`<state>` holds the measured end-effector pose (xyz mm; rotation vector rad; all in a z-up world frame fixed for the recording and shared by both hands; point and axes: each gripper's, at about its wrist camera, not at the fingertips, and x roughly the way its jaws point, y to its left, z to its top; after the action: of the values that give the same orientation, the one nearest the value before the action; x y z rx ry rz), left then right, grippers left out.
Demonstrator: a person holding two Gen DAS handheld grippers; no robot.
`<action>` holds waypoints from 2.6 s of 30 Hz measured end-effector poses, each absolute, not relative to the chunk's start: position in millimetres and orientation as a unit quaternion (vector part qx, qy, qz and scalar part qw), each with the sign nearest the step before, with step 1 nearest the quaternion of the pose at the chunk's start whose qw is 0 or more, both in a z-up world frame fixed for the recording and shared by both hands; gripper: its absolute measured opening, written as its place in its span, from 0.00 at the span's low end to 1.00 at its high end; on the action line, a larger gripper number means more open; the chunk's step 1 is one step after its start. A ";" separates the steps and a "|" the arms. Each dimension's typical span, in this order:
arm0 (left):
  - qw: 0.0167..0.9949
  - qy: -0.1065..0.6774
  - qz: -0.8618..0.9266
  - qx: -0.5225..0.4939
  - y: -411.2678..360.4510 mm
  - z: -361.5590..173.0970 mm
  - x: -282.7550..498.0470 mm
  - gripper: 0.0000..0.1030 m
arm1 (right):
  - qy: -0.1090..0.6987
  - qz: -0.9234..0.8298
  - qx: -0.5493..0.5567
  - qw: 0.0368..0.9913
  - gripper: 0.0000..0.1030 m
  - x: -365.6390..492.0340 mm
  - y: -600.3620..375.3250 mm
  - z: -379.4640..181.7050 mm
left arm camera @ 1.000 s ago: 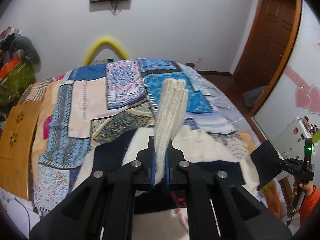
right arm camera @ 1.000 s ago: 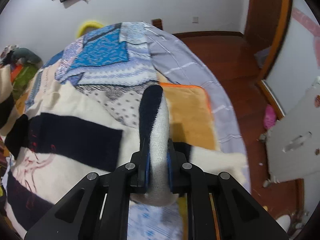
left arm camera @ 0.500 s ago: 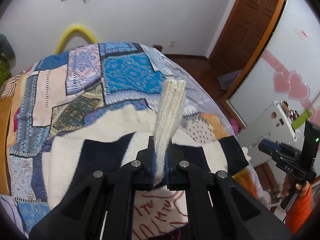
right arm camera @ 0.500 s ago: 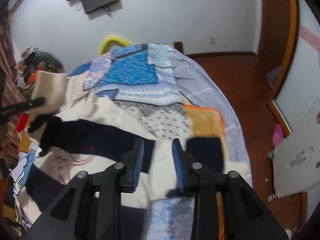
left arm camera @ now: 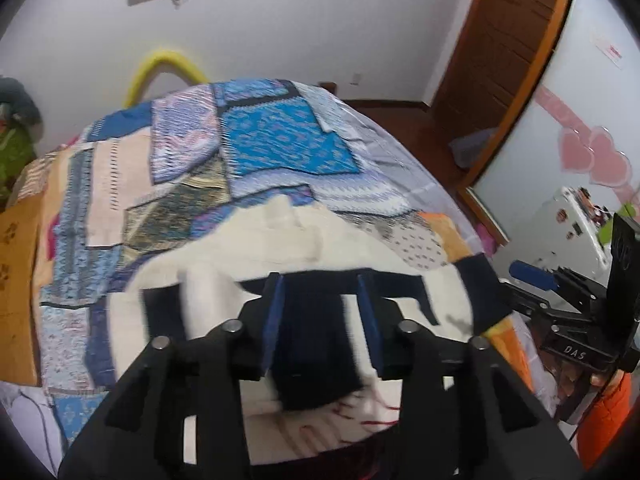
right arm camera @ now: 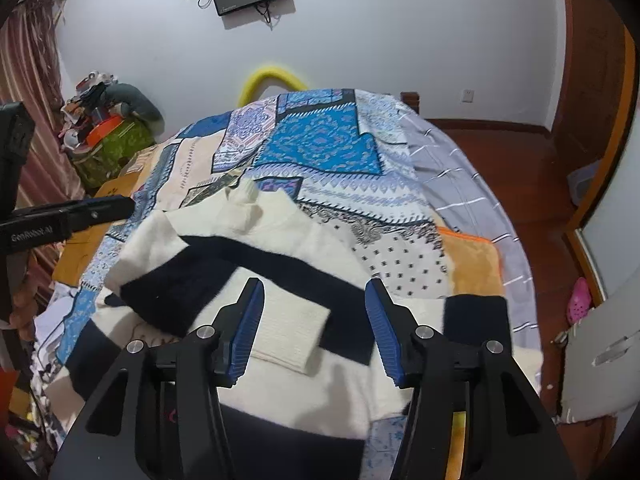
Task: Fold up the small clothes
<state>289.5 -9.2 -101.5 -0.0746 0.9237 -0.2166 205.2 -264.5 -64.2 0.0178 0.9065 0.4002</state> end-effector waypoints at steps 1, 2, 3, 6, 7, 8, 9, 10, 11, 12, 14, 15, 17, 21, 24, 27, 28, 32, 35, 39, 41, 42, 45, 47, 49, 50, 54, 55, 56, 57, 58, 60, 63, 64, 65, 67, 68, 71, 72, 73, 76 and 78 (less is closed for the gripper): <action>0.892 0.442 -0.093 -0.030 -0.7 -100.4 287.5 0.39 | 0.438 0.194 0.011 0.878 0.47 205.9 -262.7 -65.9; 0.894 0.440 -0.083 -0.024 6.7 -100.3 286.8 0.42 | 0.444 0.196 0.015 0.874 0.47 209.1 -261.1 -69.9; 0.896 0.438 -0.072 -0.015 15.4 -100.4 284.4 0.47 | 0.448 0.199 0.018 0.871 0.48 210.1 -260.1 -72.5; 0.900 0.435 -0.034 0.005 44.7 -103.8 276.4 0.52 | 0.470 0.202 0.030 0.859 0.48 216.0 -254.6 -86.8; 0.899 0.437 -0.022 0.012 54.4 -106.6 273.7 0.53 | 0.481 0.200 0.031 0.853 0.48 219.5 -252.7 -94.9; 0.897 0.442 -0.008 0.018 67.9 -110.5 269.6 0.54 | 0.492 0.195 0.029 0.848 0.48 221.6 -250.0 -102.6; 0.896 0.444 -0.001 0.019 76.0 -113.3 267.1 0.55 | 0.500 0.189 0.028 0.845 0.48 221.2 -248.3 -107.7; 0.894 0.448 0.009 0.018 87.4 -117.5 264.7 0.56 | 0.508 0.185 0.028 0.841 0.48 222.4 -246.5 -114.7; 0.890 0.455 0.022 0.016 101.5 -124.2 260.8 0.58 | 0.514 0.186 0.029 0.837 0.48 222.5 -244.9 -119.0; 0.888 0.459 0.031 0.013 111.5 -129.8 256.8 0.60 | 0.522 0.187 0.028 0.832 0.48 223.0 -242.8 -124.6; 0.881 0.470 0.045 0.006 129.1 -143.0 251.5 0.60 | 0.533 0.187 0.025 0.825 0.48 223.1 -238.6 -133.1; 0.876 0.480 0.052 0.001 138.9 -152.1 248.9 0.60 | 0.537 0.187 0.023 0.822 0.48 223.0 -236.6 -137.3; 0.868 0.494 0.059 -0.009 148.9 -166.3 247.6 0.60 | 0.548 0.186 0.022 0.815 0.48 224.7 -234.0 -146.3; 0.854 0.516 0.062 -0.024 158.9 -194.9 243.8 0.60 | 0.576 0.186 0.031 0.796 0.48 230.3 -230.6 -161.4; 0.845 0.531 0.055 -0.039 160.4 -216.3 246.6 0.60 | 0.578 0.187 0.024 0.794 0.48 232.1 -226.7 -164.0; 0.836 0.544 0.050 -0.051 158.2 -231.9 253.7 0.60 | 0.584 0.192 0.038 0.788 0.48 236.0 -227.6 -168.3; 0.834 0.546 0.049 -0.056 158.6 -235.5 256.5 0.60 | 0.587 0.192 0.046 0.785 0.48 237.2 -228.5 -171.0; 0.830 0.551 0.044 -0.070 162.1 -243.5 262.6 0.60 | 0.590 0.200 0.076 0.779 0.45 238.7 -231.8 -178.8; 0.830 0.551 0.042 -0.074 163.7 -243.9 265.6 0.60 | 0.583 0.213 0.085 0.779 0.32 236.6 -231.1 -177.0; 0.830 0.550 0.043 -0.079 164.9 -243.3 269.1 0.60 | 0.566 0.222 0.067 0.791 0.14 234.4 -224.7 -165.6; 0.831 0.548 0.044 -0.081 165.2 -242.4 269.3 0.60 | 0.553 0.221 0.056 0.802 0.13 233.5 -222.5 -158.9; 0.831 0.548 0.043 -0.082 164.8 -242.0 269.5 0.60 | 0.545 0.221 0.052 0.807 0.12 233.9 -222.3 -155.5; 0.831 0.549 0.044 -0.078 162.5 -241.0 269.6 0.60 | 0.524 0.210 0.042 0.824 0.12 233.3 -226.0 -145.1; 0.831 0.550 0.043 -0.073 160.0 -239.8 269.8 0.60 | 0.511 0.203 0.043 0.834 0.12 234.7 -232.4 -137.3; 0.831 0.550 0.043 -0.067 157.7 -237.6 269.7 0.60 | 0.498 0.197 0.045 0.843 0.12 236.6 -239.8 -128.0; 0.832 0.549 0.043 -0.063 156.2 -236.0 269.7 0.60 | 0.491 0.194 0.045 0.848 0.12 236.9 -244.4 -122.8; 0.839 0.540 0.041 -0.054 151.6 -225.4 269.8 0.60 | 0.472 0.179 0.043 0.862 0.12 238.7 -257.1 -108.9; 0.841 0.537 0.040 -0.054 150.5 -222.5 269.8 0.60 | 0.470 0.174 0.043 0.864 0.12 239.3 -261.5 -107.1; 0.842 0.535 0.038 -0.054 149.1 -219.4 269.6 0.60 | 0.470 0.171 0.044 0.865 0.12 238.7 -265.0 -106.1; 0.845 0.532 0.036 -0.053 146.8 -215.9 269.7 0.60 | 0.471 0.165 0.046 0.866 0.12 239.4 -270.7 -106.2; 0.846 0.529 0.033 -0.053 145.0 -213.3 269.8 0.60 | 0.472 0.161 0.047 0.866 0.12 239.8 -274.7 -106.8; 0.849 0.525 0.025 -0.053 139.8 -208.1 269.7 0.60 | 0.477 0.153 0.051 0.864 0.12 241.5 -283.3 -110.9; 0.849 0.526 0.017 -0.047 131.4 -206.8 271.1 0.60 | 0.492 0.147 0.063 0.856 0.12 243.5 -292.5 -122.2; 0.848 0.527 0.014 -0.045 127.8 -207.8 272.2 0.60 | 0.499 0.146 0.064 0.852 0.12 244.8 -293.8 -128.3; 0.847 0.530 0.011 -0.043 124.0 -209.7 273.1 0.60 | 0.506 0.144 0.065 0.848 0.12 245.4 -294.8 -133.8; 0.844 0.535 0.006 -0.041 118.5 -214.3 274.3 0.60 | 0.514 0.140 0.068 0.843 0.12 245.4 -295.9 -142.6; 0.842 0.537 0.004 -0.039 115.7 -217.0 274.5 0.60 | 0.518 0.139 0.070 0.841 0.13 245.2 -296.7 -145.8; 0.837 0.547 -0.002 -0.032 107.3 -226.0 275.8 0.60 | 0.530 0.130 0.074 0.835 0.17 246.7 -299.5 -157.6; 0.835 0.549 -0.004 -0.028 104.9 -228.5 276.1 0.60 | 0.533 0.126 0.073 0.833 0.17 246.9 -300.5 -161.1; 0.834 0.551 -0.005 -0.026 102.8 -230.6 276.3 0.60 | 0.535 0.125 0.072 0.832 0.17 247.0 -301.4 -163.2; 0.832 0.554 -0.007 -0.021 99.4 -235.2 277.7 0.60 | 0.541 0.120 0.067 0.830 0.17 247.1 -303.7 -167.9; 0.831 0.555 -0.008 -0.021 99.1 -236.8 278.9 0.60 | 0.543 0.114 0.064 0.830 0.17 247.7 -305.7 -168.8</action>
<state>278.9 99.1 -236.8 -0.0450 1.1772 -0.0179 247.7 -305.7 -168.8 0.1355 1.1518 0.2417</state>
